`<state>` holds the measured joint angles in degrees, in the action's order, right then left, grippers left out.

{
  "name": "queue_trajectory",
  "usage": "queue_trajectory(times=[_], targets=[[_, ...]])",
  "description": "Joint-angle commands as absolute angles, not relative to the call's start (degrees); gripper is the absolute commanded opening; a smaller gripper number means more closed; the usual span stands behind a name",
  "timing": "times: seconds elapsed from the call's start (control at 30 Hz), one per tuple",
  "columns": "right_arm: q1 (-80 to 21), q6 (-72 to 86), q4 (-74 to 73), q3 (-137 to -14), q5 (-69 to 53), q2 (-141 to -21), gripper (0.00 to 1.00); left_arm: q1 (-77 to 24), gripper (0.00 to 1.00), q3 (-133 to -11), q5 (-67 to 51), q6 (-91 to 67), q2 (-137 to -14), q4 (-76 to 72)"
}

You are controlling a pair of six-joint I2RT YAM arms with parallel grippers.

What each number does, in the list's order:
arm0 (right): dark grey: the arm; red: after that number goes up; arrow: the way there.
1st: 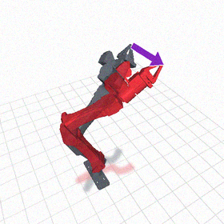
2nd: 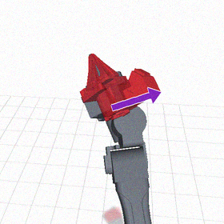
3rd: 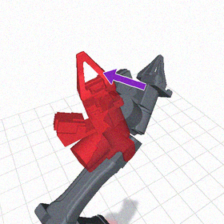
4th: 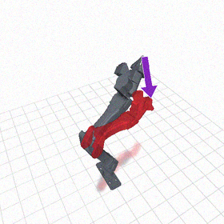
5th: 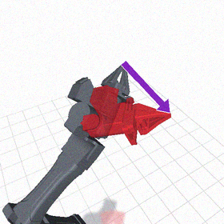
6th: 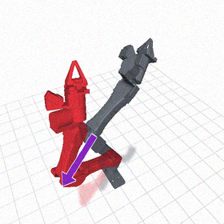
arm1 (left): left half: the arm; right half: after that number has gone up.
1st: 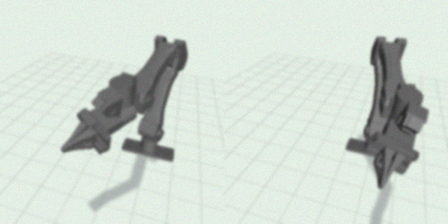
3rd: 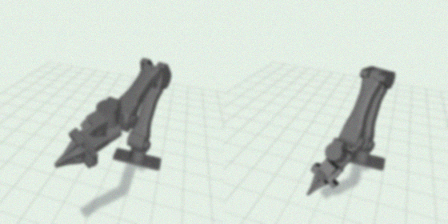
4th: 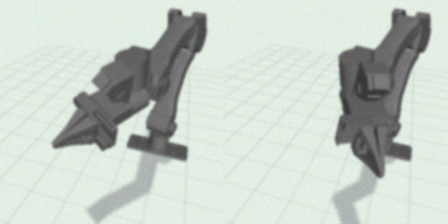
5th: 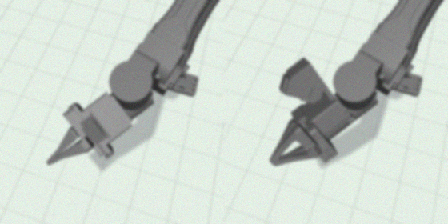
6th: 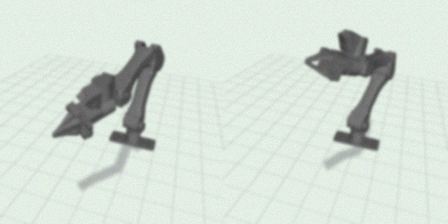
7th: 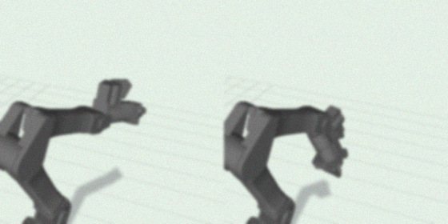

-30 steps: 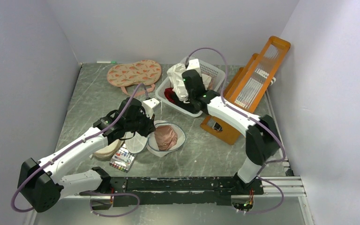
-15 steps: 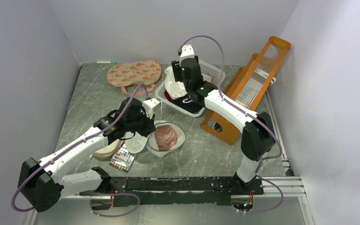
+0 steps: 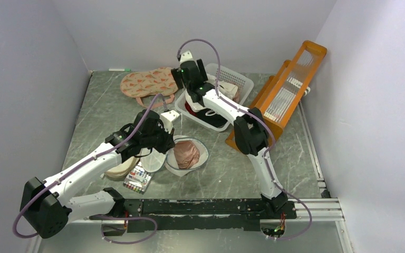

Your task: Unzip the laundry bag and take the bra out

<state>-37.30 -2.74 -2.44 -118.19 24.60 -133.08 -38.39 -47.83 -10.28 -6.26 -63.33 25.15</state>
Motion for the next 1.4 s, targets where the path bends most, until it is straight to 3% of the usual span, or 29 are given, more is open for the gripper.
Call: queue_trajectory(times=[0.0, 0.2, 0.43, 0.5, 0.67, 0.87, 0.97, 1.27, 1.37], targets=[[-36.5, -2.1, -5.8, -111.1, 28.6, -129.2, 0.86, -38.4, 0.16, -48.7, -9.5, -6.2, -62.5, 24.0], [-35.4, 2.0, 1.5, -92.8, 26.7, -119.4, 0.69, -38.4, 0.16, -49.0, -10.1, -5.9, -62.3, 23.9], [-32.9, 6.1, -0.3, -89.4, 27.0, -124.0, 0.46, -38.4, 0.16, -48.8, -9.6, -6.2, -62.0, 24.1], [-32.9, 6.2, 0.1, -88.0, 26.1, -125.2, 0.45, -38.3, 0.16, -48.7, -9.4, -6.3, -61.7, 24.1], [-32.9, 6.9, -4.2, -90.3, 25.4, -126.7, 0.49, -38.4, 0.16, -48.7, -9.2, -6.3, -61.7, 24.0], [-33.0, 8.5, -9.2, -90.5, 22.7, -115.2, 0.85, -38.4, 0.15, -48.8, -9.9, -6.3, -62.6, 24.1], [-33.1, 10.6, -11.6, -88.7, 21.3, -107.0, 0.96, -38.3, 0.15, -48.8, -10.1, -6.2, -62.3, 24.0], [-37.8, 13.6, -13.8, -73.1, 16.1, -85.5, 0.99, -38.3, 0.16, -48.9, -11.1, -6.1, -61.9, 24.0], [-38.9, 15.2, -17.9, -70.5, 14.3, -80.9, 0.95, -38.4, 0.15, -49.0, -10.9, -6.0, -62.2, 24.3]])
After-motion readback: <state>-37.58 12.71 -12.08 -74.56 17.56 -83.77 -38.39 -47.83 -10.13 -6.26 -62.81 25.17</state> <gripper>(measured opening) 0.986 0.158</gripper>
